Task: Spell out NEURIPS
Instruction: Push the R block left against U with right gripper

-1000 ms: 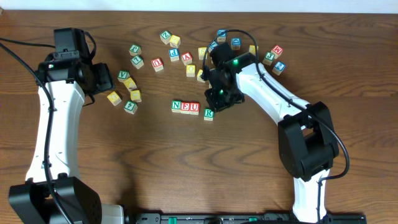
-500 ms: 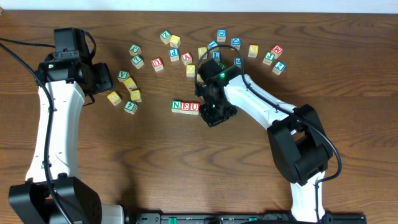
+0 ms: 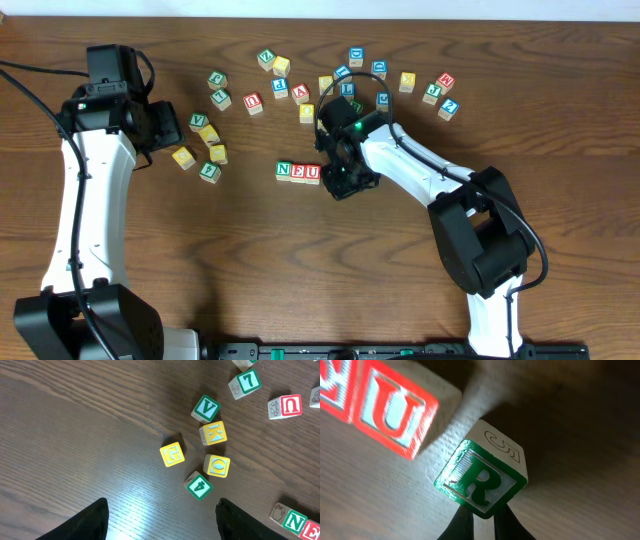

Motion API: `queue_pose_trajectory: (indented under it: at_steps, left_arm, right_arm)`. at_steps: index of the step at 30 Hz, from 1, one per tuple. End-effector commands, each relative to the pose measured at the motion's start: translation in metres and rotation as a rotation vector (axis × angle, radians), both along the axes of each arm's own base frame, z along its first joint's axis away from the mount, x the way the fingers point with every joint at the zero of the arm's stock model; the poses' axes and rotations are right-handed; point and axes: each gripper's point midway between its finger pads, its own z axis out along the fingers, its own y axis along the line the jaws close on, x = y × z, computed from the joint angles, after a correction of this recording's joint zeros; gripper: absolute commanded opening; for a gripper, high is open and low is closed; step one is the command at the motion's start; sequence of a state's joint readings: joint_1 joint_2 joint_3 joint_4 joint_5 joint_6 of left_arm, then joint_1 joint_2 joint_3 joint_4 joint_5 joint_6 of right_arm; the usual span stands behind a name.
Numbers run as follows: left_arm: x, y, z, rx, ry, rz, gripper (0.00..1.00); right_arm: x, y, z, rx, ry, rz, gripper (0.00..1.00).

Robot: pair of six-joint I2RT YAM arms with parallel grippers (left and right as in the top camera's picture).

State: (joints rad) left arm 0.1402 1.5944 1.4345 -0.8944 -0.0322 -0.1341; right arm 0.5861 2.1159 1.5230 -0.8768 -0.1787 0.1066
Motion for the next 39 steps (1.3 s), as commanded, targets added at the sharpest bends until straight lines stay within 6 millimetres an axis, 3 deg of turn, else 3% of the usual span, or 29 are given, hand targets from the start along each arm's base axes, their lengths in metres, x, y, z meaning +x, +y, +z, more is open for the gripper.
queue_pose_trajectory:
  at_steps: [1, 10, 14, 17, 19, 22, 32, 39]
  left_arm:
    - [-0.004, 0.0, -0.007, -0.005, 0.023, 0.01, 0.68]
    - [-0.004, 0.0, -0.007, -0.005, 0.023, 0.01, 0.68]
    - [-0.004, 0.0, -0.007, -0.005, 0.023, 0.01, 0.68]
    - [-0.004, 0.0, -0.007, -0.005, 0.023, 0.01, 0.67]
    - [-0.004, 0.0, -0.007, -0.005, 0.023, 0.01, 0.68]
    - [-0.004, 0.0, -0.007, -0.005, 0.022, 0.01, 0.68]
    - [-0.004, 0.0, -0.007, -0.005, 0.022, 0.01, 0.68]
    - [-0.004, 0.0, -0.007, -0.005, 0.022, 0.01, 0.68]
  right_arm:
    - [0.004, 0.002, 0.008, 0.018, -0.026, -0.013, 0.09]
    - [0.004, 0.009, 0.023, 0.073, -0.019, -0.012, 0.01]
    - [0.006, 0.0, 0.046, 0.085, -0.039, -0.034, 0.02]
    - [0.011, -0.01, 0.052, 0.083, -0.046, -0.064, 0.04]
    - [0.02, -0.023, 0.049, 0.06, -0.046, -0.132, 0.05]
    - [0.026, -0.028, 0.046, 0.059, -0.047, -0.174, 0.05]
    - [0.033, -0.015, 0.014, 0.058, -0.006, -0.329, 0.01]
    - [0.033, -0.01, 0.001, 0.054, 0.01, -0.332, 0.02]
